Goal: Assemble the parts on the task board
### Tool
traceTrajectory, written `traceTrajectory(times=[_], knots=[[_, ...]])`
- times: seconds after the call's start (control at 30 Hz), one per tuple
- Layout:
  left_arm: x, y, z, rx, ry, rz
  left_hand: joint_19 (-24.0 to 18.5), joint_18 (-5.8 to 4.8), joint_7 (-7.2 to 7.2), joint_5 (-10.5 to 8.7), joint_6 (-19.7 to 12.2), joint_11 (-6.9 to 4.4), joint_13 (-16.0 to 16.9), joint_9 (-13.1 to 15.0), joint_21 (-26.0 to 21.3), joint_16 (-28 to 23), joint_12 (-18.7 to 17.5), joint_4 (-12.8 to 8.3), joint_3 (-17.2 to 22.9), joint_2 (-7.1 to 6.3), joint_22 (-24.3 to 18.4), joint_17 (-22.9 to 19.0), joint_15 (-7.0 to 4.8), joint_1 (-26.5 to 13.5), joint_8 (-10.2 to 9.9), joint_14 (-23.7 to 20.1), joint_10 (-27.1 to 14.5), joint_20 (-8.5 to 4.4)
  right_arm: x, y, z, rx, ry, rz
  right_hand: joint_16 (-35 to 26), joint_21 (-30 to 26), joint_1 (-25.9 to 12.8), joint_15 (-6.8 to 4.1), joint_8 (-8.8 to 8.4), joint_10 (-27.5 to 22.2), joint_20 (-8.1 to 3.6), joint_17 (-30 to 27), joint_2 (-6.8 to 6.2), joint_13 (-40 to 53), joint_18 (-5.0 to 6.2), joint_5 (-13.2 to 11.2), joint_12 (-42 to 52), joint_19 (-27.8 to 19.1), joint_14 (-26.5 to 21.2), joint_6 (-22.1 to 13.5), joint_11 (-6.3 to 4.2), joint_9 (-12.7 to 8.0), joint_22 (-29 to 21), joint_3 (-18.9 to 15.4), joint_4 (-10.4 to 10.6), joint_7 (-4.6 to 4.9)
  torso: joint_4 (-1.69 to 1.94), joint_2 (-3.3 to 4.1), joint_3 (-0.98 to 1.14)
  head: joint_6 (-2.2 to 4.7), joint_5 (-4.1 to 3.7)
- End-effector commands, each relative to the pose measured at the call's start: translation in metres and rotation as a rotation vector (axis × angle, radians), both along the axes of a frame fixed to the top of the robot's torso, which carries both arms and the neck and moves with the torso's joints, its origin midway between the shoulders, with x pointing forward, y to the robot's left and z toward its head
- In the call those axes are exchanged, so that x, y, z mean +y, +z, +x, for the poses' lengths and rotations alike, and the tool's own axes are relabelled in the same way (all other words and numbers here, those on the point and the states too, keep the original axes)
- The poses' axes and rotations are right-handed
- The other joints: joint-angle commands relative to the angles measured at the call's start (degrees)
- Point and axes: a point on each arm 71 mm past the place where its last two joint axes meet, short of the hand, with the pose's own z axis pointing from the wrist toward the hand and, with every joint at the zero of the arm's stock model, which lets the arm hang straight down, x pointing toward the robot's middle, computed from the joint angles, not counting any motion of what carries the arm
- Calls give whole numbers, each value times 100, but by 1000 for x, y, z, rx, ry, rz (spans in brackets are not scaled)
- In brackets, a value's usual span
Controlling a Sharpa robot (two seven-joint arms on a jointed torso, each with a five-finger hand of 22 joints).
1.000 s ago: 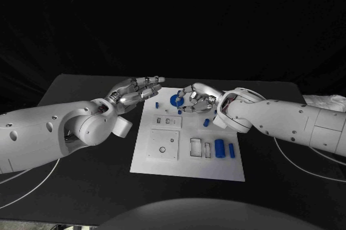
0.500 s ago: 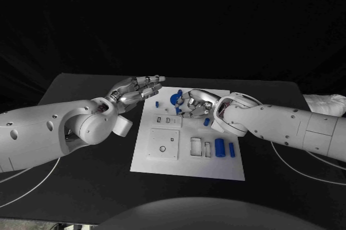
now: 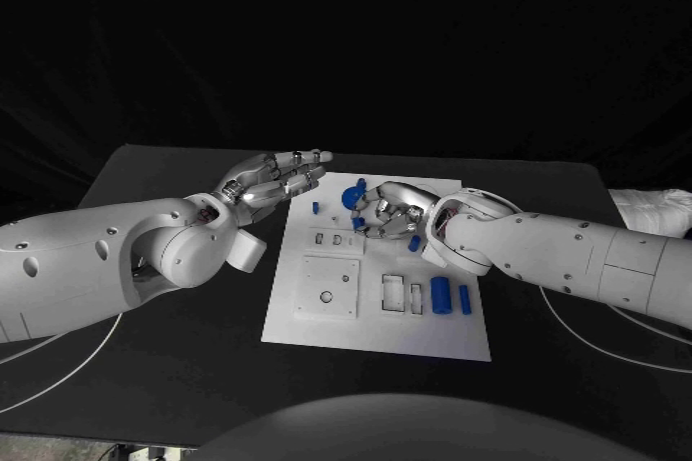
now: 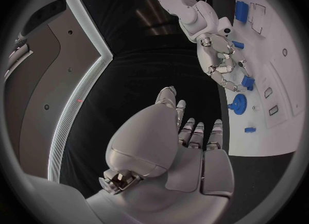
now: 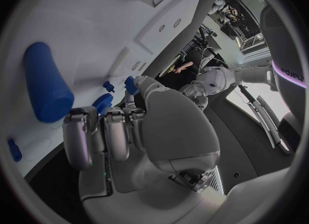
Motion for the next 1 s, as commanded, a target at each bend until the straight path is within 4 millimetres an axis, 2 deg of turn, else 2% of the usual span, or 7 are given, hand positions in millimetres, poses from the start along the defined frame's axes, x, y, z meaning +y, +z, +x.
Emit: traceTrajectory(times=[0.03,1.0], knots=[[-3,1,-1,-2,-24,-10,5,94,28,31,-9,43,3,7,36,23,35,-1,21,20,-25,7,26,59,21,-8,4,45,1,-3,-1,7,14,-27,20,-32,-9,31,-33,617,30,1506,-64,1510,24,-3,22,256,608,-2,40,-12,1367,7,-43,55,-1,1,2,-5,4],[-4,0,-1,8,-30,-5,3,94,29,32,-4,45,3,7,35,24,38,1,25,24,-25,7,27,62,23,-8,4,46,3,-12,0,44,23,-65,20,-119,-43,51,-146,617,59,1506,-64,1510,53,-19,22,161,608,-74,52,-122,1329,49,-79,63,0,0,1,-5,-5]])
